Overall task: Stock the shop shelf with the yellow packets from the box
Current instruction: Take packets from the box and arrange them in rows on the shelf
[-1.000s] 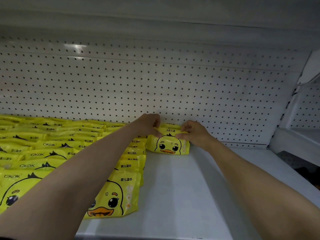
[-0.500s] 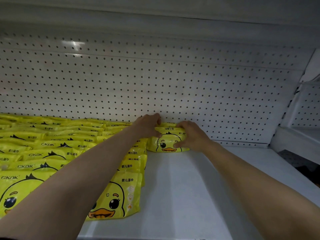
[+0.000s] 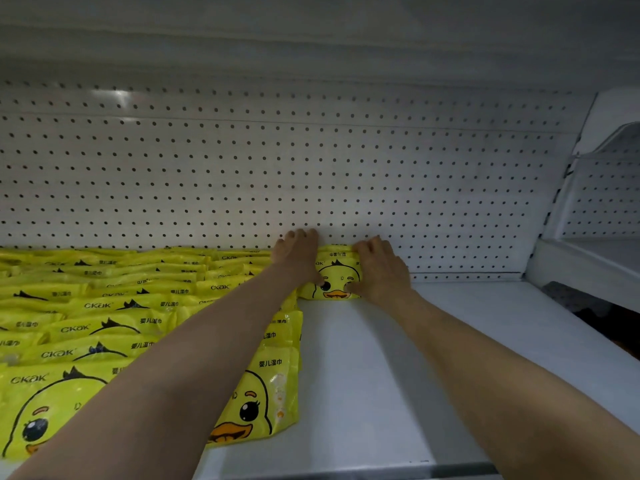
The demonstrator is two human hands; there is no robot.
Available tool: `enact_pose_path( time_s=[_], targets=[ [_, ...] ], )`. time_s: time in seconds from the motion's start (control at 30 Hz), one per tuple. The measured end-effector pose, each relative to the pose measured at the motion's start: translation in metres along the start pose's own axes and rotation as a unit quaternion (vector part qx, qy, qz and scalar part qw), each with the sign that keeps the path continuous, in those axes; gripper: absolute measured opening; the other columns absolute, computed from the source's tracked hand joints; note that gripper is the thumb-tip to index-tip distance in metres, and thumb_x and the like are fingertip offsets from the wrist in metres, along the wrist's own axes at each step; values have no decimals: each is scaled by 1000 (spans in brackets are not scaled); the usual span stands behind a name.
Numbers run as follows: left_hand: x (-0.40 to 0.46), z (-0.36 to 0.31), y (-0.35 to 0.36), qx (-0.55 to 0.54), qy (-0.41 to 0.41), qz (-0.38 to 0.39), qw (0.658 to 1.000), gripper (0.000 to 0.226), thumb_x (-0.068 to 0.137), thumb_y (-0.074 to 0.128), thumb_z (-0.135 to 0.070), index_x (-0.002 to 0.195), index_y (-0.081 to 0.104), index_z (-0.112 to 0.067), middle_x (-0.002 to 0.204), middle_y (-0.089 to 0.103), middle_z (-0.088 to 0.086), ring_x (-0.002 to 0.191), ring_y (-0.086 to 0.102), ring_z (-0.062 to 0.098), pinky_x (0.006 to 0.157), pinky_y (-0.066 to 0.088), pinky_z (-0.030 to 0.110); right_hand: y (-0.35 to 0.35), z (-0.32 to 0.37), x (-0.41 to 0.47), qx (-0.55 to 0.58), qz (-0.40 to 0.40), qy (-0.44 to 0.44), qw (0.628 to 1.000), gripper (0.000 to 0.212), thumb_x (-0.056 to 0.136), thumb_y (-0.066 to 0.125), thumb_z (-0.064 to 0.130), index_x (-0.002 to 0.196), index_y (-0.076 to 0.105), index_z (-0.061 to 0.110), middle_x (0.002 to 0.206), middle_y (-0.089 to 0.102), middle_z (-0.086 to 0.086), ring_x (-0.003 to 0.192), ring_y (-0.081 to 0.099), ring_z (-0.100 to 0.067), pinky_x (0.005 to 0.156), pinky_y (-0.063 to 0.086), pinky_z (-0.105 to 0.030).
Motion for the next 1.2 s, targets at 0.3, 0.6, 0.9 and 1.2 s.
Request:
enact_pose_path(
  time_s=[0.3, 0.6, 0.9, 1.2],
  targets=[
    [-20, 18, -33, -102, 28, -15, 994, 73, 75, 80, -37, 133, 42, -14, 130, 45, 9, 122, 44, 27, 98, 43, 42, -40, 18, -19, 15, -9, 59, 998, 73, 85, 67, 46, 144, 37, 13, 142, 39, -10, 132, 35, -28, 96, 45, -44],
    [-128, 60, -96, -116, -21, -95, 989, 62, 88, 65, -46, 137, 42, -14, 135, 44, 11, 125, 44, 31, 98, 43, 45, -111, 92, -67, 93, -53, -23, 994, 55, 95, 55, 45, 142, 44, 18, 144, 44, -5, 135, 37, -24, 101, 43, -42],
    [-328, 105, -136, -99, -104, -203, 969, 54, 84, 70, -41, 132, 52, -23, 133, 47, 7, 125, 42, 29, 99, 42, 43, -148, 194, -176, 190, -50, -155, 968, 59, 94, 56, 49, 145, 42, 23, 149, 39, -2, 138, 35, -24, 106, 35, -36],
    [-513, 167, -144, -20, -221, -205, 953, 58, 84, 71, -41, 135, 51, -23, 137, 47, 10, 125, 44, 34, 97, 44, 48, -145, 328, -279, 235, -16, -282, 930, 58, 92, 58, 50, 141, 48, 21, 147, 43, -8, 139, 35, -29, 107, 40, -48]
  ],
)
Point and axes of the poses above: each hand's wrist, its own x-axis towards the middle knuckle, its own y-axis out of the palm, z = x × y, the point moved 4 cm from there along x, towards the middle knuckle
